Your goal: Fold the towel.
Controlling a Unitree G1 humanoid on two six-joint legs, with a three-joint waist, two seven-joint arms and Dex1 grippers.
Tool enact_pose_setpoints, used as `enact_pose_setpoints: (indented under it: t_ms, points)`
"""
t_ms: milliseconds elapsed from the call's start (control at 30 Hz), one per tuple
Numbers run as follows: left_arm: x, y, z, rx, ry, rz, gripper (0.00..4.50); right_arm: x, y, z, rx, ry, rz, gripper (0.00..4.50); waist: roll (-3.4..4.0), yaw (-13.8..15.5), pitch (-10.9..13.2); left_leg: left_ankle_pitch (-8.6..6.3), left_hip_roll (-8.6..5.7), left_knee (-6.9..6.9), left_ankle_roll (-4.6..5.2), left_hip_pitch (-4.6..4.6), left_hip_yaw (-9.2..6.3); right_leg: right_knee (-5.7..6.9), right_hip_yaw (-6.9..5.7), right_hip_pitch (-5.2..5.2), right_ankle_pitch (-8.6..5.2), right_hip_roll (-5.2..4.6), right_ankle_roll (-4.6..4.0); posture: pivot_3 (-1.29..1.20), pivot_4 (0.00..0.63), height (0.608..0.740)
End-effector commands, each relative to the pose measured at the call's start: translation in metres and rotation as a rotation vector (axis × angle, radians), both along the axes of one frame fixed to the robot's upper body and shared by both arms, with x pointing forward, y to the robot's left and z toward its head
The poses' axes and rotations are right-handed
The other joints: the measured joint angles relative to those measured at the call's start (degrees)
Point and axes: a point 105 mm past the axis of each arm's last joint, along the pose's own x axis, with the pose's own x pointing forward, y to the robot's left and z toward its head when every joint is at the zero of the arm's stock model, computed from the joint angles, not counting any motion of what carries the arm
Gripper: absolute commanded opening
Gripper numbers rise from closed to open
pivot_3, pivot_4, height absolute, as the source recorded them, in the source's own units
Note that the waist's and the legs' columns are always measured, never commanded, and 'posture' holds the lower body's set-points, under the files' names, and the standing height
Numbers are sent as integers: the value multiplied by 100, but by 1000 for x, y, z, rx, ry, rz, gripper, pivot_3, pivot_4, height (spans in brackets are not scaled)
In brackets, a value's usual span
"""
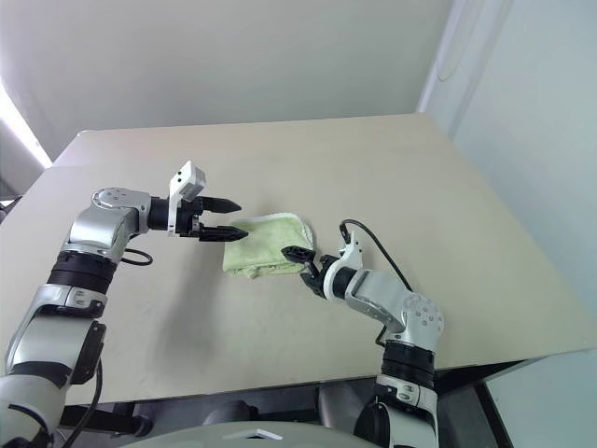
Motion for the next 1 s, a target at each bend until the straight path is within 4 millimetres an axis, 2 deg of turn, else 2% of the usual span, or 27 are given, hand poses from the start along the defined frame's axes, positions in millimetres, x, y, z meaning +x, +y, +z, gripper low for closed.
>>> enact_pose_setpoints:
  t_ms: [33, 267, 433, 633, 867, 1000]
  points:
    - [1, -6, 9, -12, -42, -16, 4367, -6, 25, 1, 87, 49, 23, 4406, 0, 5, 0, 0, 1, 0, 0, -3, 0, -4, 0, 0, 0, 0, 0, 0, 0, 712]
    - [-2, -8, 5, -5, -39, -22, 4367, 3, 28, 4, 65, 48, 17, 4406, 0, 19, 0, -1, 4, -4, 1, -15, 0, -23, -1, -1, 1, -2, 1, 0, 0, 712]
    - [0, -5, 6, -6, -42, -7, 4367, -4, 14, 0, 35, 52, -9, 4406, 0, 33, 0, -1, 7, -7, 1, -14, -1, -23, -1, -1, 0, -2, 0, 0, 0, 712]
    - [0, -7, 5, -12, -41, -10, 4367, -10, 18, -10, 14, 86, -3, 4406, -1, 23, -1, -1, 7, -7, 1, -12, 0, -26, -1, -1, 0, -3, -1, 0, 0, 712]
    - [-1, -7, 2, 0, -32, -16, 4367, 5, 22, -21, -24, 119, -53, 4406, -6, -16, -4, -1, 10, -11, 1, 10, 0, -24, -1, 12, 4, 0, -7, 0, 0, 712]
    - [-2, -5, 2, 4, -28, -14, 4367, 16, 25, -24, -46, 126, -77, 4406, -7, -138, -5, -1, 17, -9, 1, 18, -7, -23, -1, 25, 14, -1, -12, 0, 0, 712]
